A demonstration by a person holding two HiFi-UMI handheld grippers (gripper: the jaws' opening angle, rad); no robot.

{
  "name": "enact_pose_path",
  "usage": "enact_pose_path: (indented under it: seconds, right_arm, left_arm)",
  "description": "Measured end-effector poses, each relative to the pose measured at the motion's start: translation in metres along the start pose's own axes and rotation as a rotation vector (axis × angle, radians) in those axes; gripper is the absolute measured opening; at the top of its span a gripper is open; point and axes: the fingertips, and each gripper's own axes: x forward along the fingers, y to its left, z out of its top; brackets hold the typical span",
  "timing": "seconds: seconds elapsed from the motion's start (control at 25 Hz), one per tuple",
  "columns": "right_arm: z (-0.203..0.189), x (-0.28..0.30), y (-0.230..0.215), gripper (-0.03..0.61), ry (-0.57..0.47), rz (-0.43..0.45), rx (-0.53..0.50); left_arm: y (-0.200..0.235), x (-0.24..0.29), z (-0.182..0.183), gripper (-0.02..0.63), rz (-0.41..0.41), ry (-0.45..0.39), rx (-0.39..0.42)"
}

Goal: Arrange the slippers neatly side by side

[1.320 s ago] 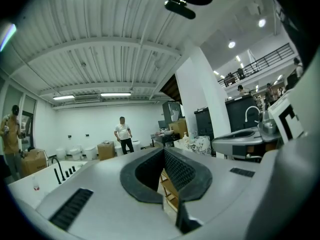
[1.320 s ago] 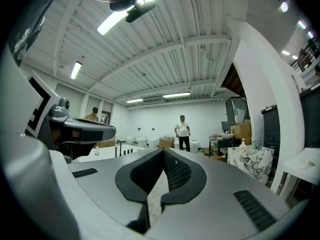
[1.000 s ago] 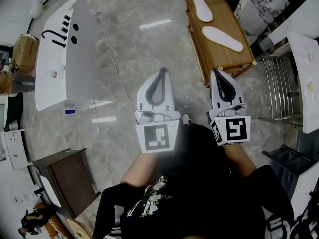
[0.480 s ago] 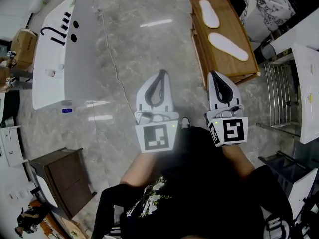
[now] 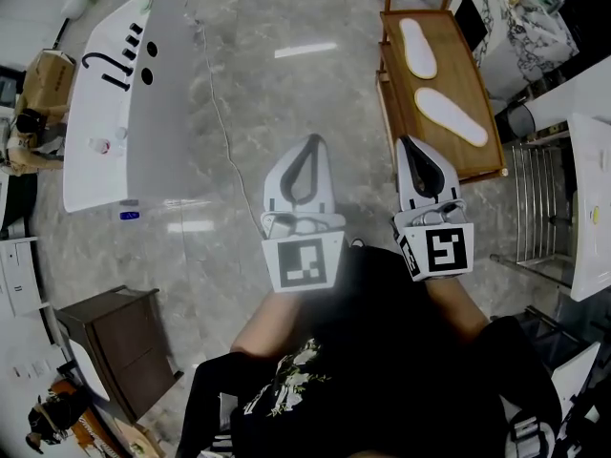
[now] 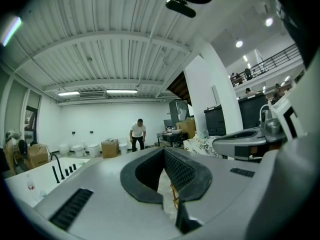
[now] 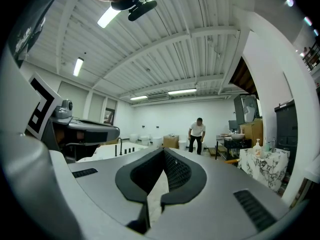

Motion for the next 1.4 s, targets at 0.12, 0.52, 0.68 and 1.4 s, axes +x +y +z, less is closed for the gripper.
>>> enact_pose_path:
  seconds: [0.12,0.52,0.68,1.4]
  right_arm:
    - [0.006,0.013,-0.002,-0.002,-0.002,-0.009,0.000]
    - [0.030,0.060,0.006,-0.002,-0.015,-0.019,-0.015]
    - [0.028,0.077,0.008,-0.002,-0.011,-0.020,-0.021]
    - [0.023,0.153,0.016,-0.002,0.007,-0.061,-0.012]
  left_arm:
    - [0.008,0.011,0.006,0.002,-0.010,-0.004,-0.011]
    - [0.041,0.044,0.029,0.002,-0.048,-0.044,-0.001]
    - [0.056,0.053,0.023,0.002,-0.037,-0.043,-0.032]
    - [0.117,0.108,0.010,0.002,-0.077,-0.031,-0.023]
